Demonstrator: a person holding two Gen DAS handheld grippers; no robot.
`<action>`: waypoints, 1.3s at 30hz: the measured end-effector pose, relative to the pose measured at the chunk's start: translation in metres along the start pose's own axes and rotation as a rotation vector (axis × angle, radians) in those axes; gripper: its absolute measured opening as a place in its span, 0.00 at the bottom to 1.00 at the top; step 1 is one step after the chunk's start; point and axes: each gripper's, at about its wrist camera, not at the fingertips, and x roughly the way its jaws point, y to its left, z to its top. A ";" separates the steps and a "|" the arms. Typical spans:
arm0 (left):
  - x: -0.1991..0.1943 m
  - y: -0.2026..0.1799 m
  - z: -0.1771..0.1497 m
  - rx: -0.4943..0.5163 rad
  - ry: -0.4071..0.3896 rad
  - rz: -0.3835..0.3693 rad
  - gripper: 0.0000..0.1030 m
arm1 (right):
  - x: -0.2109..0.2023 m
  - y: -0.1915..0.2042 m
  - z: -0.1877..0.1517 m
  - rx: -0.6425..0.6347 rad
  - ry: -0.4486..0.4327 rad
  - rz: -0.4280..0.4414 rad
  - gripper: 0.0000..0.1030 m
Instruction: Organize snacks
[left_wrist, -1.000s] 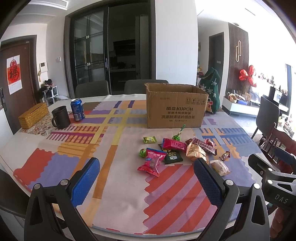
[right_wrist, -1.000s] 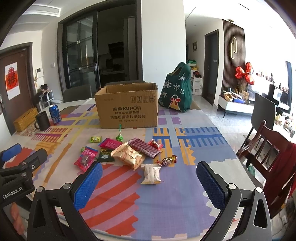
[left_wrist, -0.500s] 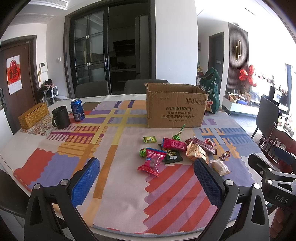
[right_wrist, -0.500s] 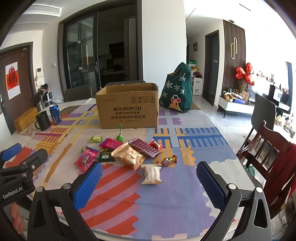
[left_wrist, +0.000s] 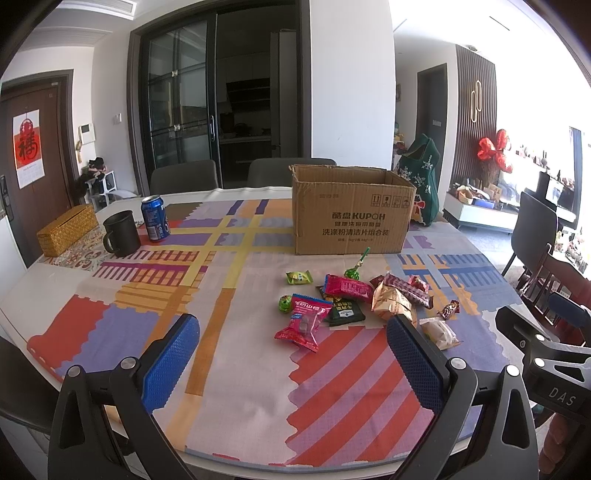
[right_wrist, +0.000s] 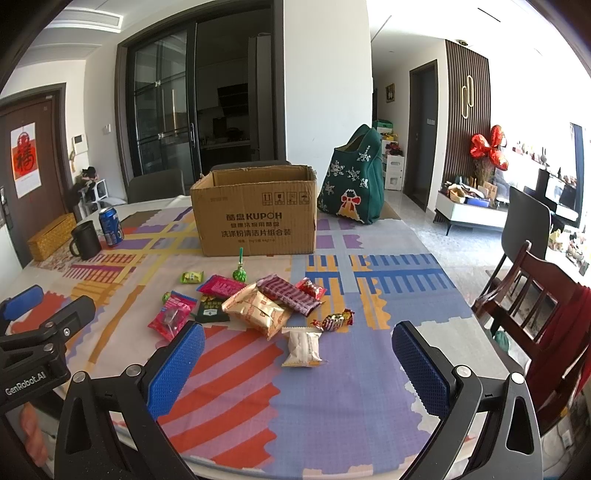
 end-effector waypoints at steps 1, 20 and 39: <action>0.000 0.000 0.000 0.000 0.000 0.000 1.00 | 0.000 0.000 0.000 0.000 -0.001 0.000 0.99; 0.002 0.002 -0.002 -0.001 0.014 -0.001 1.00 | 0.000 0.001 0.001 -0.003 0.011 0.003 0.99; 0.043 0.001 -0.003 0.011 0.116 -0.004 1.00 | 0.040 0.000 -0.005 -0.006 0.119 0.008 0.99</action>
